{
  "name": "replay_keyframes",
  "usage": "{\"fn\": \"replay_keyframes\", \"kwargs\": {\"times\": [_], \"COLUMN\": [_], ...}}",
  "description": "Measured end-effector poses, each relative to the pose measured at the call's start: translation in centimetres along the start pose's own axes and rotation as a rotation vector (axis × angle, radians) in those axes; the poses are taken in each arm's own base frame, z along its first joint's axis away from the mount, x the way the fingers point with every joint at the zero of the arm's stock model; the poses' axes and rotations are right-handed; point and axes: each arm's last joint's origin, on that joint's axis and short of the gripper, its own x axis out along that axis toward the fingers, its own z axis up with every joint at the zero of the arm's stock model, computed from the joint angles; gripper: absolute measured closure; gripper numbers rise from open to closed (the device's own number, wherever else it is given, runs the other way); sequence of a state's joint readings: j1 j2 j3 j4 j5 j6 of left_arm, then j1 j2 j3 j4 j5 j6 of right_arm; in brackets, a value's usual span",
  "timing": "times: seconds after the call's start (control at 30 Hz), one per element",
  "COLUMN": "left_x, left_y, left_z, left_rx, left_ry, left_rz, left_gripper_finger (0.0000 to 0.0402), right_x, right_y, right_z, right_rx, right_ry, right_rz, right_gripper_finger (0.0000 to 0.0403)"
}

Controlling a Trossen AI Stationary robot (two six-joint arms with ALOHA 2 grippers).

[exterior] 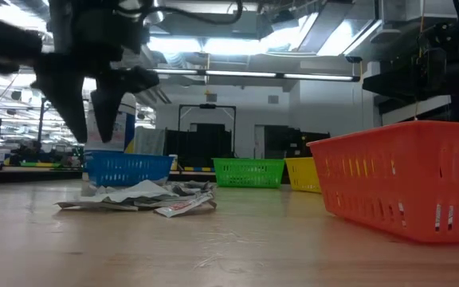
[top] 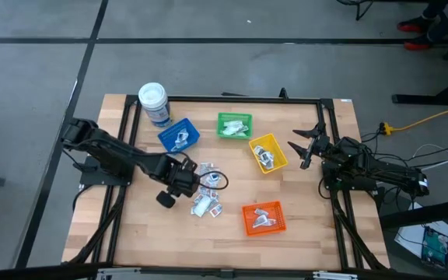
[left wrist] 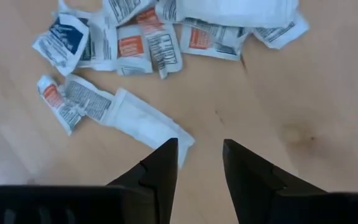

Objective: Pick & Place First Aid Supplies
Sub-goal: Put the white bandage into the green bin

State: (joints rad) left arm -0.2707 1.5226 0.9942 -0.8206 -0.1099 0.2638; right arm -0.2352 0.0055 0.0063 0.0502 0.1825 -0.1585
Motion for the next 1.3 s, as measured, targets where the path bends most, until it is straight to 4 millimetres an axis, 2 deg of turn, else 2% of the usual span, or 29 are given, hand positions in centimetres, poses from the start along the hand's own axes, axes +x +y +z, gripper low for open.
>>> {"fn": "replay_keyframes", "kwargs": {"times": [0.37, 0.73, 1.0, 1.1, 1.3], "left_x": [3.2, 5.9, 6.8, 6.8, 6.9], "left_y": [-0.5, -0.2, 0.2, 0.2, 0.0], "left_z": [-1.4, -0.9, -0.8, -0.8, -0.8], "left_rx": [-0.005, 0.020, 0.051, 0.074, 0.071], "left_ry": [0.080, 0.106, 0.113, 0.110, 0.096], "left_rz": [0.019, 0.033, 0.009, -0.005, -0.052], "left_gripper_finger": [0.0281, 0.0286, 0.0291, 0.0312, 0.0391], "right_x": [0.0, 0.0, 0.0, 0.0, 0.0], "right_y": [0.0, 0.0, 0.0, 0.0, 0.0], "right_z": [0.0, 0.0, 0.0, 0.0, 0.0], "right_rx": [0.000, 0.000, 0.000, 0.000, 0.000], "right_ry": [0.000, -0.001, 0.000, 0.000, 0.000], "right_rz": [-0.001, 0.000, 0.000, 0.000, -0.001], "right_gripper_finger": [0.0166, 0.0166, 0.0166, 0.0166, 0.0166]}}
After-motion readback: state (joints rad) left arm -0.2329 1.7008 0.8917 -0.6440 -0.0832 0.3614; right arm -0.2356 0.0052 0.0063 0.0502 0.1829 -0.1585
